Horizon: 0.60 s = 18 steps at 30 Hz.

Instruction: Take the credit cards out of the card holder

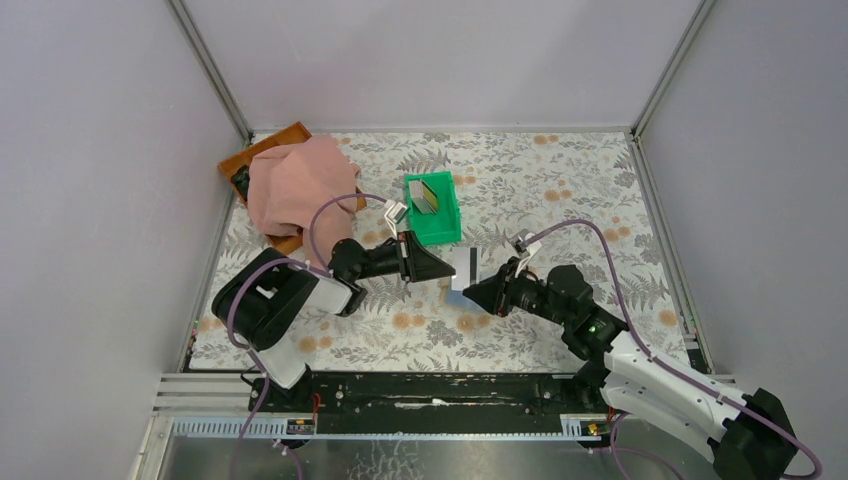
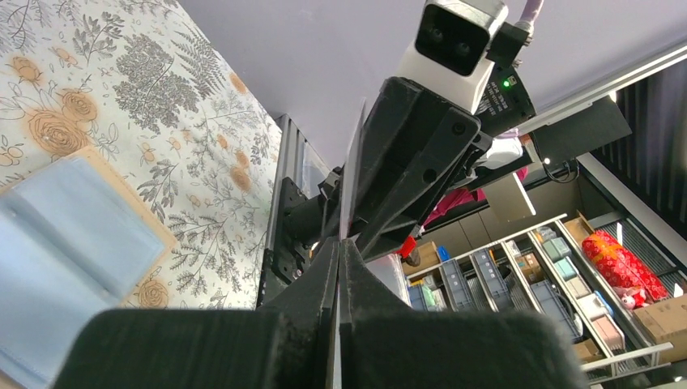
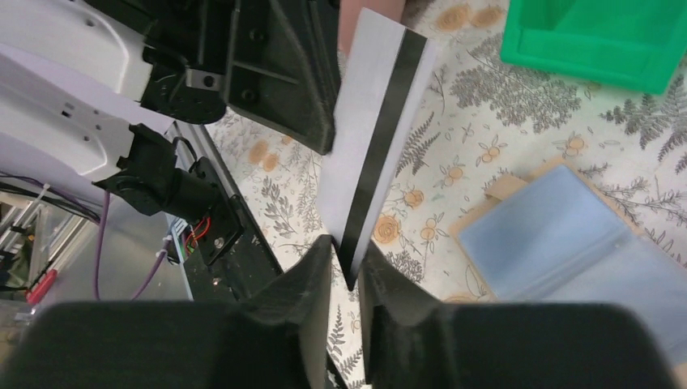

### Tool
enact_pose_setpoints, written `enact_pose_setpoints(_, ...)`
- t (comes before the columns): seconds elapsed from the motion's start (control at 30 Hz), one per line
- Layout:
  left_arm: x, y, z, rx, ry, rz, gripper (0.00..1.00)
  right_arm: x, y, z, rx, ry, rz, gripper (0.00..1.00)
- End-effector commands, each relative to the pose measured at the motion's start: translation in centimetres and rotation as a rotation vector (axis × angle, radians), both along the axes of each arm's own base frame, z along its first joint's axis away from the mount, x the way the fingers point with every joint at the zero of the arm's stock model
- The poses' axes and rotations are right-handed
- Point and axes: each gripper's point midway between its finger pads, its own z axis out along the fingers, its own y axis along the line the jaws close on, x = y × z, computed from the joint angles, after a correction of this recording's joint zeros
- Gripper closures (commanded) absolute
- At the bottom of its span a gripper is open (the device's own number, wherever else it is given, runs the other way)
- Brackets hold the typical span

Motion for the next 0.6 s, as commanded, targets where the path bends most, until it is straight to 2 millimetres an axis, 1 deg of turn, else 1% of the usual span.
enact_pose_setpoints(0.0,-1.5,0.1,2.1,-0.054,-0.093,-0.054,1.00,0.0,0.0,3.4,0.064,-0.106,0.014,0.85)
enact_pose_setpoints(0.07,-1.5,0.1,2.2,-0.055,-0.096,-0.057,1.00,-0.2,-0.1,3.3,0.056,-0.104,0.016,0.97)
enact_pose_setpoints(0.1,-1.6,0.1,2.2,-0.055,-0.099,-0.060,1.00,-0.3,-0.2,3.1,0.051,-0.098,0.018,1.00)
enact_pose_setpoints(0.2,-1.8,0.2,2.6,-0.060,-0.126,-0.067,1.00,-0.4,-0.3,2.9,0.049,-0.093,0.019,1.00)
enact_pose_setpoints(0.23,-2.0,0.3,2.7,-0.060,-0.140,-0.071,0.96,-0.5,-0.3,2.9,0.048,-0.090,0.019,1.00)
enact_pose_setpoints(0.27,-2.2,0.3,3.0,-0.062,-0.164,-0.079,0.83,-0.5,-0.3,2.7,0.044,-0.083,0.020,1.00)
enact_pose_setpoints(0.3,-2.5,0.4,3.3,-0.065,-0.199,-0.085,0.75,-0.6,-0.3,2.7,0.038,-0.080,0.025,1.00)
enact_pose_setpoints(0.33,-2.8,0.5,3.5,-0.067,-0.236,-0.087,0.69,-0.8,-0.3,2.7,0.030,-0.076,0.037,1.00)
enact_pose_setpoints(0.4,-3.5,1.0,4.5,-0.083,-0.316,-0.083,0.62,-1.5,0.0,2.7,0.020,-0.066,0.086,1.00)
enact_pose_setpoints(0.43,-3.8,1.1,5.0,-0.089,-0.354,-0.085,0.61,-1.9,0.2,2.8,0.018,-0.060,0.113,1.00)
enact_pose_setpoints(0.57,-4.6,1.1,6.6,-0.107,-0.456,-0.134,0.70,-3.0,0.6,2.1,0.004,-0.038,0.181,1.00)
